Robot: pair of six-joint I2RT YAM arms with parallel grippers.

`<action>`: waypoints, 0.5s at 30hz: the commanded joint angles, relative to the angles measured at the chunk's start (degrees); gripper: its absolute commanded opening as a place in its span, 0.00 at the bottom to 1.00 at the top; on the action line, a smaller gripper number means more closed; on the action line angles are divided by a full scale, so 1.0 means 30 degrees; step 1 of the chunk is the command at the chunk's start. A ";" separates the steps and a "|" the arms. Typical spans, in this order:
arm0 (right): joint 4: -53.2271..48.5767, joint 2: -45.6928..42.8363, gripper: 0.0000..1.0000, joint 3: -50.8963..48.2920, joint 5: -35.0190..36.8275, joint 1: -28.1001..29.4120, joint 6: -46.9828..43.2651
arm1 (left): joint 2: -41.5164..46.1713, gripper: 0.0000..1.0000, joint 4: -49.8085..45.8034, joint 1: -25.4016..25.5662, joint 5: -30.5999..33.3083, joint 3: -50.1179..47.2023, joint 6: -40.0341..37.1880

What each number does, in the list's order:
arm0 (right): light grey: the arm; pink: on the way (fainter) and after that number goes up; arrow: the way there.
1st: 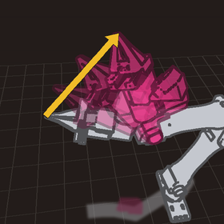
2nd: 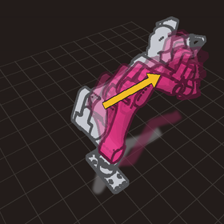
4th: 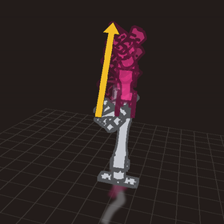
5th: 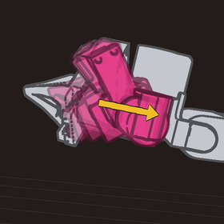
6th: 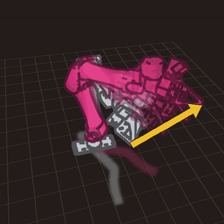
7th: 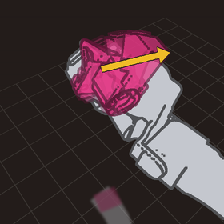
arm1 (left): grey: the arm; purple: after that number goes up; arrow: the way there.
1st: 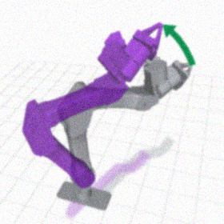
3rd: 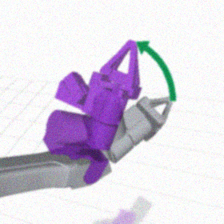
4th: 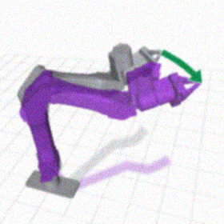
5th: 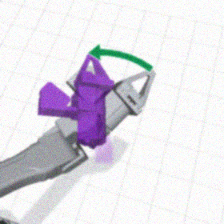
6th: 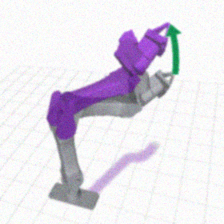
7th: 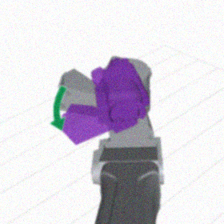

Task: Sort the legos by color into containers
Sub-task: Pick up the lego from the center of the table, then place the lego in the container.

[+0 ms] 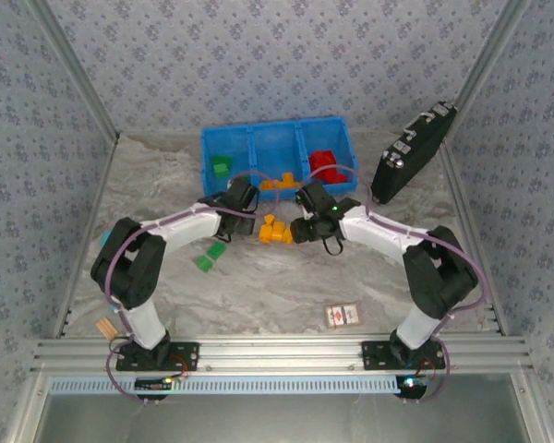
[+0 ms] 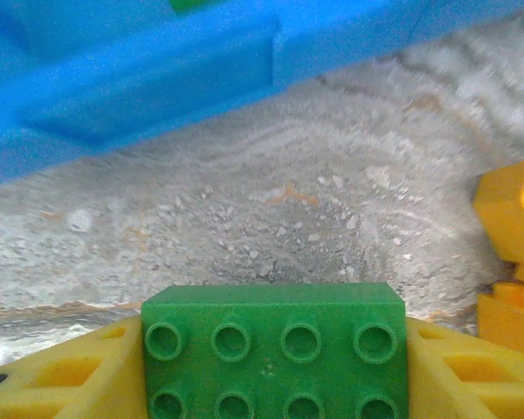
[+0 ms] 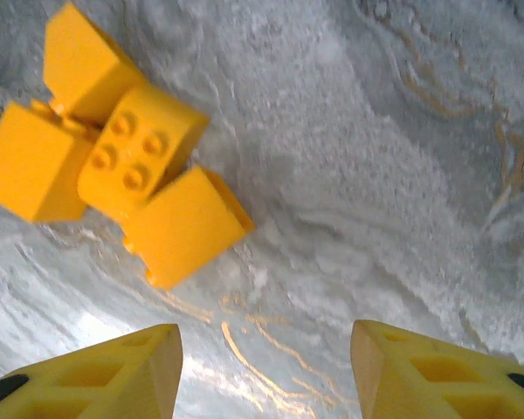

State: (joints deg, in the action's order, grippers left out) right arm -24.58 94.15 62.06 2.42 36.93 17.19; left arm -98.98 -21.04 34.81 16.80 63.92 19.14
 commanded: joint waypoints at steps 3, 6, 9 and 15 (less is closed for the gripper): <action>0.1562 -0.1959 0.56 -0.1982 -0.0772 0.0233 0.0009 | 0.1547 0.53 -0.0280 -0.0649 -0.0344 0.1399 -0.0918; 0.1806 -0.2637 0.58 -0.2647 -0.0689 0.0469 -0.0471 | 0.1677 0.52 -0.0256 -0.1286 -0.0602 0.2515 -0.1260; 0.2721 -0.3264 0.59 -0.3590 -0.0585 0.1034 -0.1620 | 0.1211 0.52 -0.0023 -0.2092 -0.0951 0.3648 -0.1649; 0.4543 -0.4019 0.64 -0.5132 -0.0774 0.2376 -0.4451 | -0.0984 0.52 0.0020 -0.3184 -0.1587 0.6181 -0.2492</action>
State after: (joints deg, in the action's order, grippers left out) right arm -14.52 83.57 48.36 0.89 42.87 9.41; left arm -98.76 -20.95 25.93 13.93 79.61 14.06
